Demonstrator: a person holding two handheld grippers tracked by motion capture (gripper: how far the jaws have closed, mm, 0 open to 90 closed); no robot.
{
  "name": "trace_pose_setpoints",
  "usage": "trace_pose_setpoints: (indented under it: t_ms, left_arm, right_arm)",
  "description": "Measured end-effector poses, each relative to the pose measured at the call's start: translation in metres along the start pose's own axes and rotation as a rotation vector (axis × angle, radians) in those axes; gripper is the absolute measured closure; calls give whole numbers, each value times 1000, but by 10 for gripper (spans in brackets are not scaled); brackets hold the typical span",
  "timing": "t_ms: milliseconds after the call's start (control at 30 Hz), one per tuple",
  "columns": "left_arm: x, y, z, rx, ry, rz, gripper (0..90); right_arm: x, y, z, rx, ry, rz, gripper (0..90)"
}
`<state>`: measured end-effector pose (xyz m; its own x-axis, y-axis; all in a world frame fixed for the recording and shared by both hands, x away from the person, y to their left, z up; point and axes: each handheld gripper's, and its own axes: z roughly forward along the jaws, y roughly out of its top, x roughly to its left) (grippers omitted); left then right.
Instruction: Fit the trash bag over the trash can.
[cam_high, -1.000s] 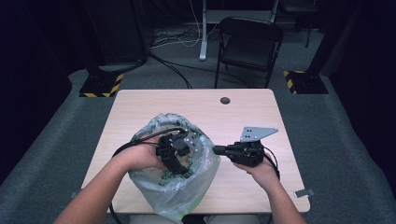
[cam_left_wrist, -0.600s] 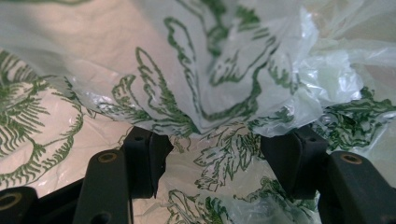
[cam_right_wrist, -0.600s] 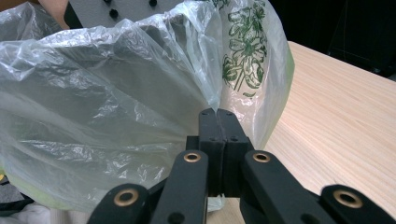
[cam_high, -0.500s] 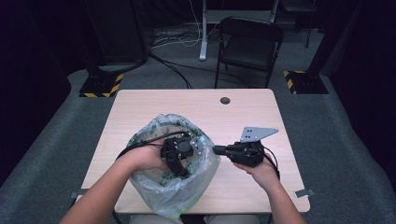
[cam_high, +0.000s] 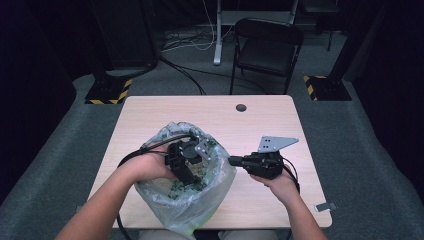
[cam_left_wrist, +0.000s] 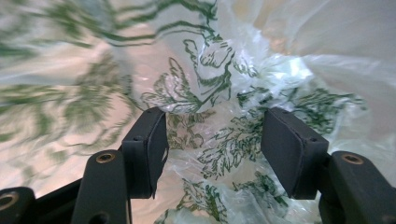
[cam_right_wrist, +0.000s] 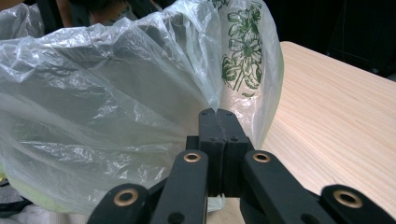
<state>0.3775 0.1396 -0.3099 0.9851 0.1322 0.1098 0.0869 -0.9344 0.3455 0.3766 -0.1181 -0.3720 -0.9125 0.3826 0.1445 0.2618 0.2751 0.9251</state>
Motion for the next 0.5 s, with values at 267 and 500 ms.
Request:
trace_pose_setpoints:
  t_ms: [267, 500]
  left_arm:
    - [3, -21, -39, -161, 30, -78, 397]
    - [4, -48, -72, -291, 95, -142, 382]
  right_arm:
    - [-2, -1, -2, 1, 4, 8, 873]
    - [-2, 0, -7, 2, 15, 18, 719]
